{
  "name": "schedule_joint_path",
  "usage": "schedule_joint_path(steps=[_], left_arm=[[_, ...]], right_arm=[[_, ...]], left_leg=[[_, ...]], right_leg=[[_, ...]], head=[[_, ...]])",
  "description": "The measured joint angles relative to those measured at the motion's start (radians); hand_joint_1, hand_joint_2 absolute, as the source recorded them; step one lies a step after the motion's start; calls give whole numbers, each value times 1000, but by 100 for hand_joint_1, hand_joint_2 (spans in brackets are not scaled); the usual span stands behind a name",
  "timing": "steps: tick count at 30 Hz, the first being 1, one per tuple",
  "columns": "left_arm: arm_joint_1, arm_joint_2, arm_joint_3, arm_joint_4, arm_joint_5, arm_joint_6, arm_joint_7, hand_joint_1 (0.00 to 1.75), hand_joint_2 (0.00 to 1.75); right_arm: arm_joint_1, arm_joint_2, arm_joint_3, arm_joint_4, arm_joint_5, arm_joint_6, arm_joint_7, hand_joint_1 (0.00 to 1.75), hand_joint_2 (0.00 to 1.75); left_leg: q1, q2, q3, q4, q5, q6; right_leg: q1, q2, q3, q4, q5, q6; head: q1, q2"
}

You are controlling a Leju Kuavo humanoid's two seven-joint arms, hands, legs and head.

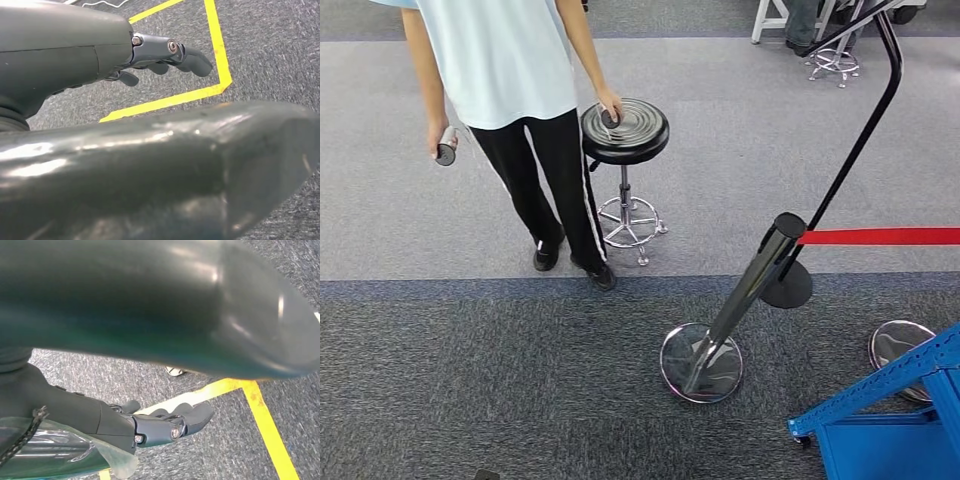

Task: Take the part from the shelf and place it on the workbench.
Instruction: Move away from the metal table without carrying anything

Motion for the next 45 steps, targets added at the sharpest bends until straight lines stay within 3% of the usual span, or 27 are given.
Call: schedule_joint_path(steps=[2,5,6,7,8,11,13,15,16,18,20,21,22,23,25,27,28,31,32,34,36,37,38,40,42,43,45], left_arm=[[0,0,-1,0,-3,-1,0,0,0],[0,0,-2,0,-6,-3,1,0,0],[0,0,-2,0,-7,-4,2,0,0],[0,0,-2,0,-7,-3,2,0,0],[0,0,-2,0,-8,-4,3,0,0],[0,0,-2,0,-8,-6,6,0,0],[1,0,-2,0,-8,-9,9,0,0],[1,0,-2,0,-7,-14,14,0,0],[2,0,-2,0,-6,-17,16,0,0],[4,0,-2,0,-5,-20,19,0,0],[5,0,-2,0,-5,-22,21,0,0],[5,0,-2,0,-5,-23,21,0,0],[5,0,-2,0,-5,-24,22,0,0],[5,0,-2,0,-6,-24,22,0,0],[5,0,-2,-2,-8,-26,23,0,0],[6,0,-1,-5,-12,-30,23,0,0],[6,0,-1,-7,-14,-32,23,0,0],[7,-1,0,-10,-15,-35,23,0,0],[8,-2,0,-12,-15,-35,24,0,0],[8,-2,1,-14,-15,-35,24,0,0],[8,-2,2,-14,-15,-35,24,0,0],[9,-2,3,-14,-15,-35,24,0,0],[9,-3,3,-14,-15,-35,24,0,0],[9,-3,4,-15,-15,-36,24,0,0],[9,-3,4,-15,-15,-36,24,0,0],[9,-3,4,-15,-15,-36,24,0,0],[9,-2,4,-16,-15,-36,24,0,0]], right_arm=[[1,0,0,0,0,-1,0,0,0],[1,0,0,0,0,-1,1,0,0],[2,0,0,0,0,-1,1,0,0],[2,0,0,0,0,-1,1,0,0],[3,0,0,0,0,-1,1,0,0],[-2,1,0,0,0,-1,0,0,0],[-4,2,0,0,0,-2,0,0,0],[-2,3,0,0,0,-3,1,0,0],[-2,3,0,0,0,-4,1,0,0],[-1,4,0,0,0,-4,1,0,0],[-1,4,1,0,0,-3,1,0,0],[-1,4,1,0,0,-2,1,0,0],[0,4,1,0,0,-1,1,0,0],[0,4,0,0,0,0,1,0,0],[0,5,1,0,0,0,1,0,0],[-1,5,1,0,0,1,0,0,0],[-1,5,1,0,0,1,-1,0,0],[0,5,0,0,0,3,-2,0,0],[1,5,0,0,0,3,-2,0,0],[1,5,1,0,0,4,-2,0,0],[2,5,1,0,0,4,-2,0,0],[3,5,1,0,0,5,-2,0,0],[4,5,1,0,0,5,-2,0,0],[5,5,1,0,0,5,-2,0,0],[2,5,1,0,0,5,-2,0,0],[2,5,1,0,0,5,-2,0,0],[2,5,1,0,0,4,-3,0,0]], left_leg=[[6,3,-12,-10,19,10],[8,6,-46,-9,41,16],[8,7,-57,-7,48,14],[9,7,-68,-5,54,11],[9,8,-78,-3,59,8],[11,7,-103,12,72,-8],[11,6,-111,21,80,-20],[13,5,-115,25,86,-33],[15,3,-121,33,73,-40],[19,0,-142,95,-1,-51],[22,-2,-171,222,-100,-58],[22,-2,-177,276,-125,-60],[23,-2,-172,307,-127,-60],[23,-2,-149,296,-106,-59],[23,-3,-56,172,-50,-52],[21,-6,32,32,-34,-43],[19,-8,51,-2,-39,-39],[17,-6,46,-17,-29,-22],[18,-4,40,-19,-21,-13],[18,0,24,-20,-7,-2],[15,3,7,-18,5,0],[13,4,0,-16,9,0],[12,4,-5,-15,12,-1],[12,5,-9,-9,14,-3],[8,5,-14,0,13,-9],[5,5,-18,5,12,-9],[3,4,-24,11,13,-5]], right_leg=[[0,1,-22,35,-41,8],[-6,1,-88,228,-173,17],[-8,1,-96,279,-196,20],[-10,0,-86,292,-200,22],[-13,0,-52,258,-186,24],[-16,0,104,36,-132,23],[-12,5,136,-21,-127,12],[-11,6,122,-18,-119,-5],[-11,5,115,-18,-112,-15],[-11,2,95,-20,-93,-32],[-8,0,74,-18,-75,-39],[-7,-1,64,-16,-66,-39],[-5,-1,53,-14,-58,-39],[-4,-1,43,-12,-51,-37],[-2,0,23,-6,-38,-33],[1,0,13,0,-27,-24],[1,0,10,2,-22,-19],[-2,1,1,8,-16,-2],[-3,1,-12,30,-34,3],[-4,1,-61,137,-106,10],[-4,1,-109,273,-174,14],[-4,1,-114,305,-184,15],[-4,1,-95,291,-174,14],[-4,0,-1,153,-120,9],[-2,-1,79,21,-89,0],[-1,-2,95,-6,-86,-3],[-1,-1,96,-11,-84,-4]], head=[[2,0],[7,0],[7,0],[7,0],[8,0],[7,0],[5,0],[3,0],[1,0],[-1,0],[-2,0],[-2,0],[-2,0],[-2,0],[-2,0],[-2,0],[-2,0],[-3,0],[-1,0],[3,0],[5,0],[5,0],[4,0],[5,0],[4,0],[4,0],[3,0]])
